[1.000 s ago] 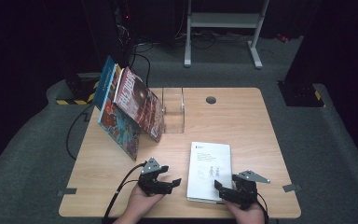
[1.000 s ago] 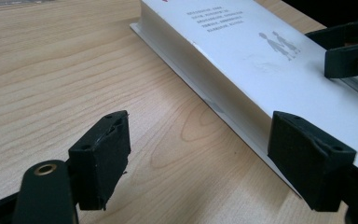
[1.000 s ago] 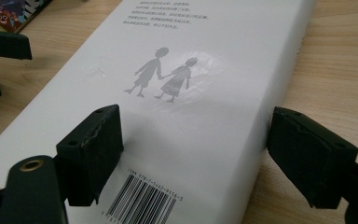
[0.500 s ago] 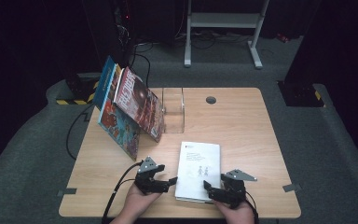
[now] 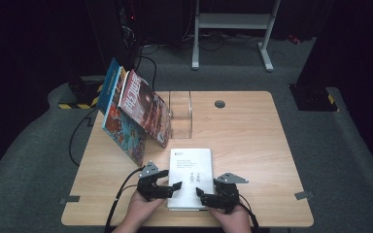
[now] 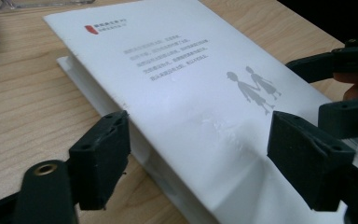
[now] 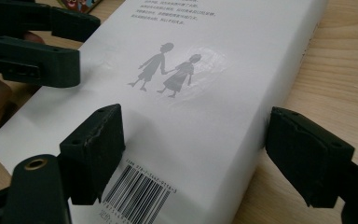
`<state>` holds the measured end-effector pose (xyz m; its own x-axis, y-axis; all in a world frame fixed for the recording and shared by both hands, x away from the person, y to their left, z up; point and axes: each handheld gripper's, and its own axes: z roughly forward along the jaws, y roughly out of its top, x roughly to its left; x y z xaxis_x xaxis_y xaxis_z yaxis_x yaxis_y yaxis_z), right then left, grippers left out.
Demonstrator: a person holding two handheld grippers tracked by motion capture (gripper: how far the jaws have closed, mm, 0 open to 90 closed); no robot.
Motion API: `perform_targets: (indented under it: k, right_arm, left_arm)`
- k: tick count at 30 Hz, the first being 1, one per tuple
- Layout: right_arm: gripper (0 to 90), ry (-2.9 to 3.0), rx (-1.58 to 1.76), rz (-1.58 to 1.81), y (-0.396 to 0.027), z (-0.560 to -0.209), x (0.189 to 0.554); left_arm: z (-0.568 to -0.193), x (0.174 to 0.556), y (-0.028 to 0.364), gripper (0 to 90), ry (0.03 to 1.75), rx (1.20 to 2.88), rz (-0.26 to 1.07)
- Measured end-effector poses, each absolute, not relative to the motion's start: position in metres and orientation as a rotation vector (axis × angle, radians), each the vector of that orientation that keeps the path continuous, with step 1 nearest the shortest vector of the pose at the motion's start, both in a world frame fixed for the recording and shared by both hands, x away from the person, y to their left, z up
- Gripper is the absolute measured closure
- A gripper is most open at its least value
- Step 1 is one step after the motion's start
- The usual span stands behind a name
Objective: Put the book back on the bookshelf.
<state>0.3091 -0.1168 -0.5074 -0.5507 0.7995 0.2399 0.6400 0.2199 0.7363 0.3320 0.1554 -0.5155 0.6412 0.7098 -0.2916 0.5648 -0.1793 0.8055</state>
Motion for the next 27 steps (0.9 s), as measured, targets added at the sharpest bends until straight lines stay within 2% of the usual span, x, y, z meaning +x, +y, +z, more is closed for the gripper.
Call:
perform_targets:
  k: [12, 16, 23, 27]
  right_arm:
    - [19.6, 2.295, 1.366, 1.287, -0.118, -0.511, 0.309]
    - [23.1, 2.293, 1.366, 1.311, -0.122, -0.511, 0.307]
    - [24.7, 2.296, 1.367, 1.312, -0.13, -0.511, 0.301]
    - [24.7, 2.297, 1.364, 1.317, -0.131, -0.511, 0.301]
  left_arm:
    - [-0.521, 0.337, 0.156, 22.4, 1.052, 1.846, 0.124]
    - [-0.522, 0.337, 0.153, 23.4, 1.038, 1.856, 0.107]
    - [-0.524, 0.34, 0.153, 21.7, 1.055, 1.843, 0.046]
    - [-0.523, 0.34, 0.149, 20.0, 1.069, 1.84, 0.069]
